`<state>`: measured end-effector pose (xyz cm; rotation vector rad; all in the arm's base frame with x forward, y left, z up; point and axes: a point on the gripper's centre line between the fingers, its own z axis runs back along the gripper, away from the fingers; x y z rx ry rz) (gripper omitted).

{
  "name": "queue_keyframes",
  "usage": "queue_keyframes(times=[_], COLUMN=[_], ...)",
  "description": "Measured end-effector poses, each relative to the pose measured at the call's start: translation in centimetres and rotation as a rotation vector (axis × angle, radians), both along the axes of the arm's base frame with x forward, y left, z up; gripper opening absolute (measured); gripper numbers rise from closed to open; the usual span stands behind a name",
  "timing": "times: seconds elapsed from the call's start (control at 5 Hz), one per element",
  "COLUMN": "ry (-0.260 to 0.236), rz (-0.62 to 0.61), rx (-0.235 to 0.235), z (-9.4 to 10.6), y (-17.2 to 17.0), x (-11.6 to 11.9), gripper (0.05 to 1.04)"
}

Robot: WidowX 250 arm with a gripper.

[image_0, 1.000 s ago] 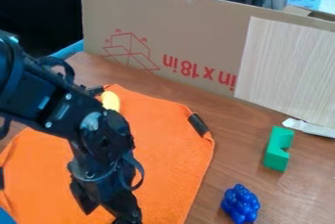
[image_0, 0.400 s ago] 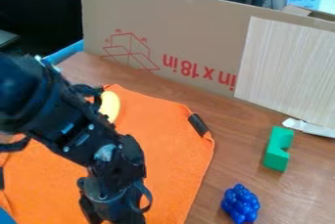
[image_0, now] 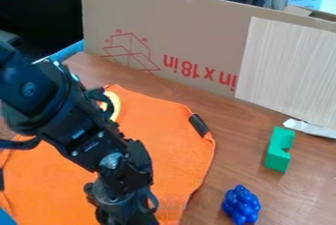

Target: Fold the cloth from bottom right to top left

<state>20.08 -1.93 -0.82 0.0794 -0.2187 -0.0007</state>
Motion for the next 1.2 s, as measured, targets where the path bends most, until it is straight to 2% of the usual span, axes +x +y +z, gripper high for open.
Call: queue_keyframes(times=[0.2, 0.4, 0.8, 1.0, 1.2], ry=[0.009, -0.058, -0.129, -0.080, -0.068], rz=[0.043, 0.096, 0.220, 0.229, 0.222], rx=[-0.029, -0.068, -0.162, -0.208, -0.211], z=[0.7, 3.9, 8.9, 9.8, 10.7], y=[0.7, 2.6, 9.1, 11.5, 14.1], x=[0.0, 1.5, 4.4, 5.6, 6.8], gripper=[0.201, 0.077, 0.054, 0.053, 0.053])
